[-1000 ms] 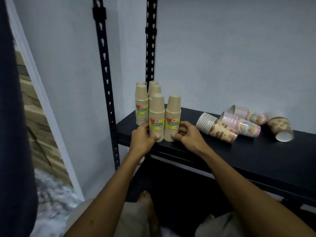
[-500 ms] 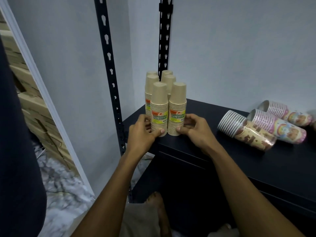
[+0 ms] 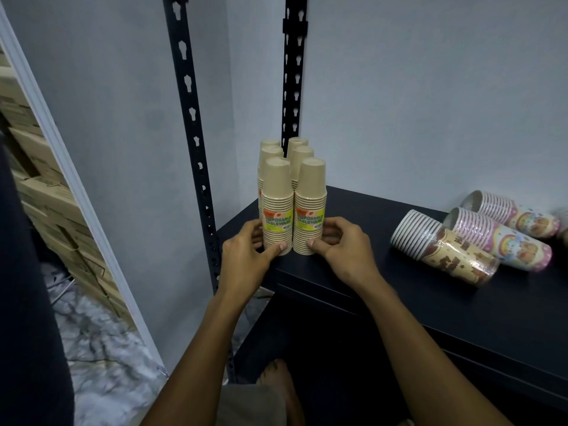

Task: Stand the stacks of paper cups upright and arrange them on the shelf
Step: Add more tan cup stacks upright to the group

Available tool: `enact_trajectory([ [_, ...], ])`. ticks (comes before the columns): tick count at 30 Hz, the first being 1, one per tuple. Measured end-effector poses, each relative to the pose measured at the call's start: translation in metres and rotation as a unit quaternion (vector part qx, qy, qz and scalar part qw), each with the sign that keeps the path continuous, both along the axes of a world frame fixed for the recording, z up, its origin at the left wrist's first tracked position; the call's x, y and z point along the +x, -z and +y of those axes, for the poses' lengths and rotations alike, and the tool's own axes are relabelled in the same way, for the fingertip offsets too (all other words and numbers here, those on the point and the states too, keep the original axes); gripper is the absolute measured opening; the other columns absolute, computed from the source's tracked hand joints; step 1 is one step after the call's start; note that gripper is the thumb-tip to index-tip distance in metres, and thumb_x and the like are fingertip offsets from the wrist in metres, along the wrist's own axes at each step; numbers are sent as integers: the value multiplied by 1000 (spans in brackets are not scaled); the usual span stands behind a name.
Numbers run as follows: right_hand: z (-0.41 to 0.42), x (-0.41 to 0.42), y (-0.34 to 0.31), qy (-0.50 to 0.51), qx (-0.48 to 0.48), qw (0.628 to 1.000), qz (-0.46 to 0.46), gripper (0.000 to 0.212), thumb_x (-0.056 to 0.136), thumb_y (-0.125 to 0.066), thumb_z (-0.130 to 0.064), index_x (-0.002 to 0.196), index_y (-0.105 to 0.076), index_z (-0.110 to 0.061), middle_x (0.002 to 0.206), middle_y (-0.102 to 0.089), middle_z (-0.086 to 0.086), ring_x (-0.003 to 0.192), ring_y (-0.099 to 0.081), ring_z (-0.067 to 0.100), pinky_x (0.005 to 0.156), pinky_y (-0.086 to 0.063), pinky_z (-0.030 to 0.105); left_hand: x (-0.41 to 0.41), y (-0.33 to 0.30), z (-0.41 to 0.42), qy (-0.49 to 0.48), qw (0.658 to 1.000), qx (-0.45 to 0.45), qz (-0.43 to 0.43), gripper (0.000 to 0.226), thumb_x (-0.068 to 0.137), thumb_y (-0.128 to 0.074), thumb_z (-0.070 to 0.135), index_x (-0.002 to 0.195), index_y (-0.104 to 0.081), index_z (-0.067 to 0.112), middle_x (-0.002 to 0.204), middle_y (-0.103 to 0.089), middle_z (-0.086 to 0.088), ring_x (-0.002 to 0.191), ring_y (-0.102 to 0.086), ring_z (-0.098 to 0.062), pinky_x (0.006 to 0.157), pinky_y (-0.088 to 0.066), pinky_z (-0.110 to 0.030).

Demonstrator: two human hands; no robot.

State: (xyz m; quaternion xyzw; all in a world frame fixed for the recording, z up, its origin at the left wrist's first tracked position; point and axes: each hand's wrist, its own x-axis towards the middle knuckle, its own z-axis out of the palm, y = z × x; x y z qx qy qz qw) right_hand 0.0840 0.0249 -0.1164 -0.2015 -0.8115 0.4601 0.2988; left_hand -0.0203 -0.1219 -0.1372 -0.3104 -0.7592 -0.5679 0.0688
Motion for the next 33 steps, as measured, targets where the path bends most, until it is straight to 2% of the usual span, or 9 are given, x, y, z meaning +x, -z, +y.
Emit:
enact_trajectory([
  [5,-1,-2,-1,8,5,1000,-5,39,78,-78,-18,114,-62,-17,95,-67,-12,85,-63,-3,68,-48,7,-2,0,-3,20,999,6,-28,57,70,-83,21,119,-56,10,112,-67,0,101,-65,-8,90,-54,-24],
  [9,-2,-2,-2,17,12,1000,-9,39,78,-78,-20,113,-62,-18,90,-64,-16,82,-61,-4,64,-46,5,-3,1,-4,27,999,5,-30,56,74,-80,16,124,-56,9,117,-66,-2,104,-63,-9,92,-51,-21],
  [16,-2,-5,-1,22,26,999,-12,40,78,-78,-18,115,-62,-16,92,-64,-15,84,-61,-3,67,-45,6,-2,3,-3,13,1000,4,2,56,78,-78,17,128,-56,10,119,-66,-1,104,-63,-7,89,-49,-14],
  [24,-1,-8,0,25,27,999,-12,41,78,-78,-16,116,-62,-15,96,-65,-11,88,-62,0,69,-44,6,-1,6,-2,-11,1000,10,15,57,77,-79,17,128,-55,9,119,-66,-2,104,-64,-9,93,-53,-27],
  [33,-1,-9,2,20,23,1000,-3,42,78,-77,-14,117,-62,-14,98,-66,-10,88,-62,0,71,-46,6,-2,7,1,-20,1000,9,20,56,77,-78,17,128,-55,9,118,-67,-3,103,-64,-9,93,-53,-26],
])
